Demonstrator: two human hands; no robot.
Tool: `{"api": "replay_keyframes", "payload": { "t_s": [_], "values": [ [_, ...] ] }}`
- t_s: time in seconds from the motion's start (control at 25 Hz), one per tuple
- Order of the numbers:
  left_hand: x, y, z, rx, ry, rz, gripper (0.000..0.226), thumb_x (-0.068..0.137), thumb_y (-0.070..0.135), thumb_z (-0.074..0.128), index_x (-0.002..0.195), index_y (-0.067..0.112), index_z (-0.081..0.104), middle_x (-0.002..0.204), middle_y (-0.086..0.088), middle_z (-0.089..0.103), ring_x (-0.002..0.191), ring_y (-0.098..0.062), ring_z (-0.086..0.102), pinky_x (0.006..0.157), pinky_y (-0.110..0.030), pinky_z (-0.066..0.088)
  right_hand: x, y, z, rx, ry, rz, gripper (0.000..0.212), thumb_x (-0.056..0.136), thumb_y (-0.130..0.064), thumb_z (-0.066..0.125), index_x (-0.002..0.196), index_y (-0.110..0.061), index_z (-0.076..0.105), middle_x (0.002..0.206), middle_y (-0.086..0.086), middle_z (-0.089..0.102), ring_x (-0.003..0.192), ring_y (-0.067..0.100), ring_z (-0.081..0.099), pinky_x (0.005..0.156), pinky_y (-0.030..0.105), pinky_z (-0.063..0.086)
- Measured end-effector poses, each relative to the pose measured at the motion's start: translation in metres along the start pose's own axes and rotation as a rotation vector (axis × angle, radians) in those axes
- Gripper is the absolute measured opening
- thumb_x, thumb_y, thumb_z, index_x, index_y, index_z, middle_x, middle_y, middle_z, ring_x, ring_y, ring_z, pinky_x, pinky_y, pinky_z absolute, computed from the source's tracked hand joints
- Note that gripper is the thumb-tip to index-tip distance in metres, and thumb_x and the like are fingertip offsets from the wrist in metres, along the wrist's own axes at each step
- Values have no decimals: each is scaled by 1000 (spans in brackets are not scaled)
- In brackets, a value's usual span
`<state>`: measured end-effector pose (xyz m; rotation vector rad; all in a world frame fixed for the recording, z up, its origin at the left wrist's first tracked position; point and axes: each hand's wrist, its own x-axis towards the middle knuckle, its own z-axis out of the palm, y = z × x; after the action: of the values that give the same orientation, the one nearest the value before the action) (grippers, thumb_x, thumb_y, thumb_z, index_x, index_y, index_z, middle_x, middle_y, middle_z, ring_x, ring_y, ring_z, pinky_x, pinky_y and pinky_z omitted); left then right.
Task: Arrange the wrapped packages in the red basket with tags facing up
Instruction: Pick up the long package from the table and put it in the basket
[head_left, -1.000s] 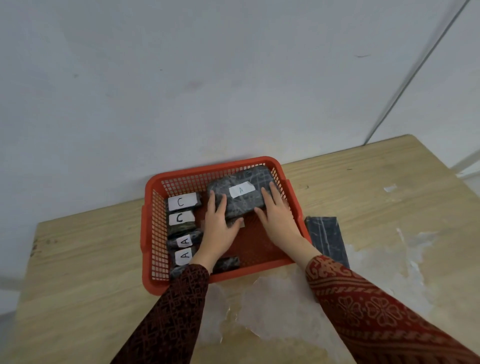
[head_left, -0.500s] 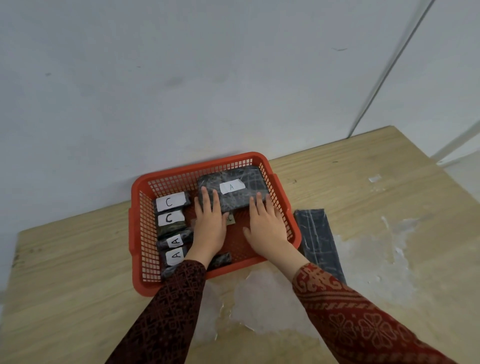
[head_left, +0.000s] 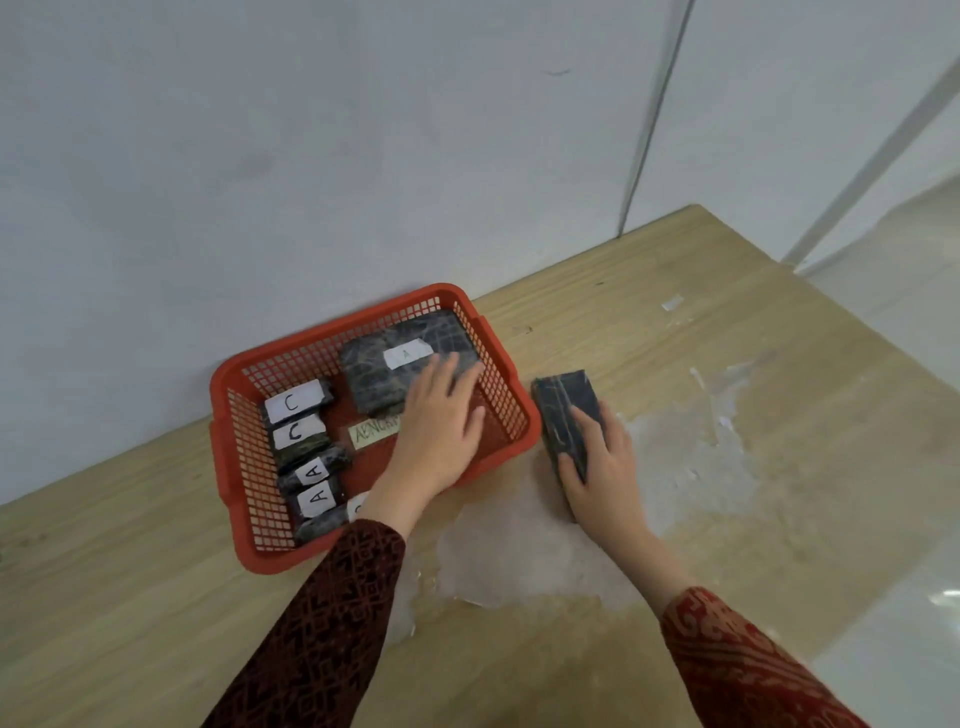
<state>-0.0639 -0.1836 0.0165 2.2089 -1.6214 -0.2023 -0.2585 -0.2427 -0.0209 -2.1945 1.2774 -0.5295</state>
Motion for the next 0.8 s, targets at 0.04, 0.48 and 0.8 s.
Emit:
{"api": "replay_keyframes", "payload": {
  "t_s": [0.04, 0.48, 0.8],
  "values": [
    [1, 15, 4, 23, -34, 113, 53, 97, 31, 39, 147, 21, 25, 157, -10, 19, 146, -26, 6, 114, -37, -2, -13, 14, 2, -93, -48, 121, 64, 89, -34, 58, 144, -14, 32, 157, 17, 18, 143, 36, 20, 113, 52, 27],
    [39, 88, 44, 474, -417, 500, 69, 92, 17, 52, 150, 25, 16, 158, -12, 16, 145, -30, 7, 117, -47, 3, -37, 34, -32, 26, 93, 249, 51, 88, -22, 59, 136, -10, 46, 143, 14, 41, 124, 29, 36, 102, 36, 34],
    [45, 75, -76, -218, -15, 354, 42, 68, 56, 71, 97, 26, 63, 91, 12, 61, 84, -3, 52, 74, -19, 37, -2, -4, -119, 825, -19, 256, 39, 85, -40, 33, 86, -29, 70, 86, -2, 70, 81, 11, 63, 65, 27, 47]
  ]
}}
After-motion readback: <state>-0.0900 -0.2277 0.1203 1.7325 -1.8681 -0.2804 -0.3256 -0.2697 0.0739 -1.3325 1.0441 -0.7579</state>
